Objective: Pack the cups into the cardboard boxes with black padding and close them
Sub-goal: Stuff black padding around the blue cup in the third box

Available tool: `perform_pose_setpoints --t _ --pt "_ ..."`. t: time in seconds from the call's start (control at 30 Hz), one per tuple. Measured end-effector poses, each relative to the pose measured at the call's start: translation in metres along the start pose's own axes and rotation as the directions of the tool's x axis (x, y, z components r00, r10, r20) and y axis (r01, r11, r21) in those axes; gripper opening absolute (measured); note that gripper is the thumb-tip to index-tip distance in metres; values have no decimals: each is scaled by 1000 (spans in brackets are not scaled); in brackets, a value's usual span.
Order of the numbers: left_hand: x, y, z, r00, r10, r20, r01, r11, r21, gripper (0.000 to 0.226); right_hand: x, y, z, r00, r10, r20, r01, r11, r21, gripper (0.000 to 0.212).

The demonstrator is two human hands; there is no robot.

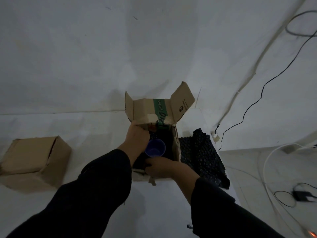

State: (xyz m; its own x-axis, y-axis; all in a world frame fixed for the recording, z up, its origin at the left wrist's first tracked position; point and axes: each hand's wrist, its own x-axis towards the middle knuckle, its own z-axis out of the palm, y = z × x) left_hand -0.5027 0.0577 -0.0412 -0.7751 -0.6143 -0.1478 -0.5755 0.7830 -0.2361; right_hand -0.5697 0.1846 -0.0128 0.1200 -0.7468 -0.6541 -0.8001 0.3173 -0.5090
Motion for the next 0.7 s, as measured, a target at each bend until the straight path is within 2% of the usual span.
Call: perform_pose_setpoints --t 0.03,0.07,0.13,0.17,0.23,0.3,0.37,0.43,0.5,0.6,0.63,0.7 --pt "-7 5 -9 998 38 42 -39 999 24 23 0 1 0 1000 -8 -9 8 1000 -11 22" --pt "-12 5 -14 996 4 93 -8 999 45 17 1 1 -1 999 -16 -32 15 999 -28 18" --pt "-27 4 -22 1000 -9 -11 10 997 73 8 2 -1 -7 995 -17 -99 8 996 -89 16" --pt "-31 3 -21 999 45 -24 -43 997 70 11 1 -2 -14 989 -12 -145 -7 992 -128 14" --pt "-38 1 -21 995 68 -76 -62 994 86 20 1 -3 -29 962 -40 -271 -5 986 -165 13" --pt "-40 6 -24 987 55 -152 -33 989 141 24 1 -3 -44 917 -67 -393 1 986 -166 9" --pt "-43 12 -27 992 2 -126 14 992 128 26 4 -1 -56 880 -90 -466 -12 978 -210 15" --pt "-48 18 -28 998 -49 -48 55 991 122 19 12 1 -61 875 -112 -471 -21 963 -268 30" --pt "-52 21 -30 995 -95 -11 96 987 127 10 21 6 -62 896 -130 -425 -19 945 -328 35" --pt "-53 27 -20 996 -57 65 49 991 124 26 30 14 -61 914 -166 -369 12 924 -383 37" --pt "-56 28 -21 997 -52 57 45 991 123 30 32 16 -62 915 -181 -361 25 917 -397 38" --pt "-58 24 -9 995 25 -92 -9 986 164 43 33 18 -63 919 -213 -332 48 896 -442 37"
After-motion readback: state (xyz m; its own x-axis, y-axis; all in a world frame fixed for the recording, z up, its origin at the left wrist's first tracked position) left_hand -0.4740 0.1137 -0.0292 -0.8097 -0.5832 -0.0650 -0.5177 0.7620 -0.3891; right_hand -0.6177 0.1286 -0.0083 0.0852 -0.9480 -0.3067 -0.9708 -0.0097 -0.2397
